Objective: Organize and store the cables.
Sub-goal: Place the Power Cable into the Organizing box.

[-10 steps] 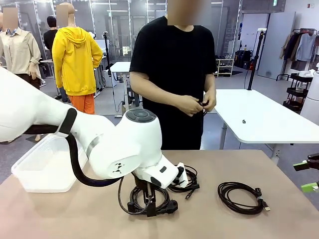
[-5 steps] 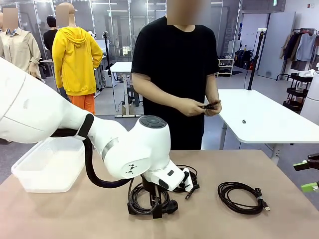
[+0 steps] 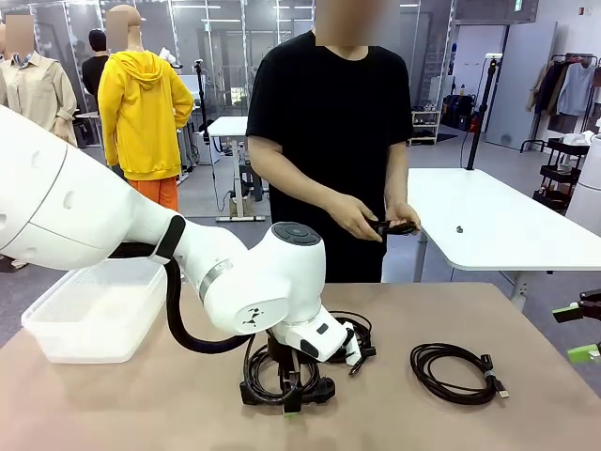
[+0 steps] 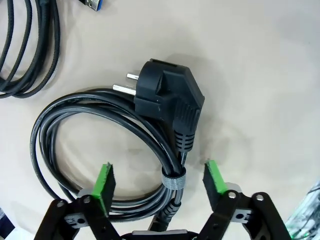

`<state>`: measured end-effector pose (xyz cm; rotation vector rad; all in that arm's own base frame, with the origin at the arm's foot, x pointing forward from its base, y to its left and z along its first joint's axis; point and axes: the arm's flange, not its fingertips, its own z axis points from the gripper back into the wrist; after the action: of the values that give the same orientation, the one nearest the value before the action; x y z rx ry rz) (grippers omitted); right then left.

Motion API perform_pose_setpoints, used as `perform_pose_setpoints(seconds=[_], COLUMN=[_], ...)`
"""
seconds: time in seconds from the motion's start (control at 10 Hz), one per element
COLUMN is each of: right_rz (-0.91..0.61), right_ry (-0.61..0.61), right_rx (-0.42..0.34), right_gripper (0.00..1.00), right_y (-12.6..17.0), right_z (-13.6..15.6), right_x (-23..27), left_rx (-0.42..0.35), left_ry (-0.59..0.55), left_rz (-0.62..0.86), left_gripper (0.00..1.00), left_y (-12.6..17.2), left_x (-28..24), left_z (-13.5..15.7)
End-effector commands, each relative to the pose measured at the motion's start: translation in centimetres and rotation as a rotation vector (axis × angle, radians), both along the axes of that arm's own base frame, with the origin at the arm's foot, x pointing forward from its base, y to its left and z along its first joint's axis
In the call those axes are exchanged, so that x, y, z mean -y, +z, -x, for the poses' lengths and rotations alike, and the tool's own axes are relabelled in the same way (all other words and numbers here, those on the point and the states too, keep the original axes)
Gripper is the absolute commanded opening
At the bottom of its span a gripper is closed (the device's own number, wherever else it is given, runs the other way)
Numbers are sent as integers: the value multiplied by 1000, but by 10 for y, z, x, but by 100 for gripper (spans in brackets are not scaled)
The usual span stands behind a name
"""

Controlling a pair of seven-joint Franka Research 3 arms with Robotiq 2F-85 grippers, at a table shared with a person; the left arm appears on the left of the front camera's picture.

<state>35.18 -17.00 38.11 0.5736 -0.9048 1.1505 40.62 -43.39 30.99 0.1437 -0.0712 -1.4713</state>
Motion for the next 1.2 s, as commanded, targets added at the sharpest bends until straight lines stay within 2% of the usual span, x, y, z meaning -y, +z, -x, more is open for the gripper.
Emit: perform_pose_setpoints(seconds=[0.0, 0.1, 0.3, 0.4, 0.5, 0.6, 0.8, 1.0, 1.1], right_rz=[-9, -9, -9, -9, -9, -9, -9, -9, -9], right_ry=[-3, -3, -3, -3, -3, -3, -3, -3, -3], right_rx=[19, 19, 19, 19, 19, 19, 19, 19, 19], right_gripper=[100, 100, 100, 100, 100, 100, 100, 100, 100], right_y=[0, 0, 0, 0, 0, 0, 0, 0, 0], right_z=[0, 0, 0, 0, 0, 0, 0, 0, 0], right_x=[-2, -2, -2, -2, -2, -2, -2, -2, -2], left_rx=[-8, -10, -13, -14, -15, -5, 35, 69, 93], left_ry=[16, 11, 3, 4, 5, 5, -7, -99, -136], left_rz=[-6, -3, 4, 10, 21, 32, 74, 135, 136], left_gripper=[15, 0, 0, 4, 0, 0, 0, 0, 16], left_y=[-2, -3, -3, -2, 1, 10, 51, 108, 134], left_x=[4, 3, 2, 2, 0, -3, -17, -35, -47], left_z=[-3, -4, -4, -3, -2, 1, 12, 30, 39])
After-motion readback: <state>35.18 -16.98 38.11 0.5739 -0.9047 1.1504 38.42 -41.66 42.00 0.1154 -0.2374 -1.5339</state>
